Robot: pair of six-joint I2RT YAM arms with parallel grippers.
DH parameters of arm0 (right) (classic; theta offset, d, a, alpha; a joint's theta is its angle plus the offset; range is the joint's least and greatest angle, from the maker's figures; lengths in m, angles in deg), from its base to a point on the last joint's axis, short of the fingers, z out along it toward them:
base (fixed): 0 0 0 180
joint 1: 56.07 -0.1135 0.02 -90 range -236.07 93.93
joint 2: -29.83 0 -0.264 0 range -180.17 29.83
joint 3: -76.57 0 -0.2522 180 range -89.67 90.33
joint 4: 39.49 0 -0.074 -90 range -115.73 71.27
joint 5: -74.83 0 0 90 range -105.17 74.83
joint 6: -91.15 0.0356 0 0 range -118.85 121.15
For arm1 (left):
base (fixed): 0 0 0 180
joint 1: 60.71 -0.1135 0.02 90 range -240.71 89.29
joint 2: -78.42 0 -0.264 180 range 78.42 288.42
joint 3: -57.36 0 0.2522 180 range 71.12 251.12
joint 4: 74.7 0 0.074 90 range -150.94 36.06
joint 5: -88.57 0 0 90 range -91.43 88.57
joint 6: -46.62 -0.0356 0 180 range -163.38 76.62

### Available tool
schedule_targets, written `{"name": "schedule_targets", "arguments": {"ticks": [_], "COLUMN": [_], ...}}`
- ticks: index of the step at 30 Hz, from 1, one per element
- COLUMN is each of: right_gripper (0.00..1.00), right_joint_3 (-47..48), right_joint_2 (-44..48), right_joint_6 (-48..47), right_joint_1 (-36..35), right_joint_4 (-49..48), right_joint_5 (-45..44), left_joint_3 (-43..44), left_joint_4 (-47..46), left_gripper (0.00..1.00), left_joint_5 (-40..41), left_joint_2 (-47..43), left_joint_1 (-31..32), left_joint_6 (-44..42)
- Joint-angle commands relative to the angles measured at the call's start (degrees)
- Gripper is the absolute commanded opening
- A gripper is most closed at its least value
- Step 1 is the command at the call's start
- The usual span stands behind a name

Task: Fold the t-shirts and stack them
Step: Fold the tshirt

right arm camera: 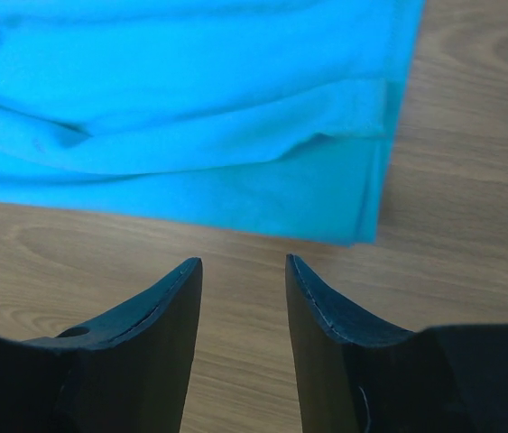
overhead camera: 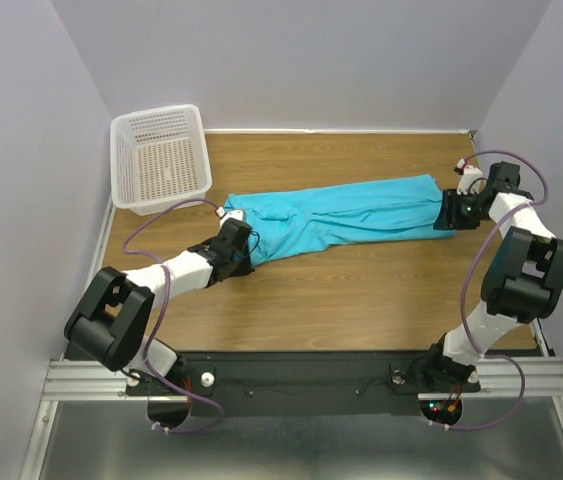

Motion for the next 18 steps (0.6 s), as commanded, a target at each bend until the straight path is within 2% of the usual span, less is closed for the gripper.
{"name": "schedule_targets", "arguments": {"ticks": [1, 2, 3, 18], "right_gripper": [0.47, 0.47, 0.47, 0.49], "right_joint_3": [3.5, 3.7, 4.0, 8.3], "right_joint_2": [-3.0, -3.5, -4.1, -11.4], "right_joint_6": [2.1, 2.3, 2.6, 4.0], "right_joint_1": [2.7, 3.1, 3.2, 3.7], "right_joint_4": [-2.2, -2.2, -2.7, -3.3], "right_joint_5": [-2.2, -2.4, -3.0, -6.5], "left_joint_3": [1.4, 1.3, 1.2, -1.7], "left_joint_4": [-1.8, -1.9, -1.9, -1.0], "left_gripper": [0.09, 0.02, 0.00, 0.00], "left_joint_5": [-0.9, -1.2, -1.4, -3.4], "left_joint_2": [-1.2, -1.2, -1.3, -8.2], "left_joint_1": [0.4, 0.3, 0.3, -1.9], "left_joint_6": [-2.6, -2.8, -3.0, -4.3]}}
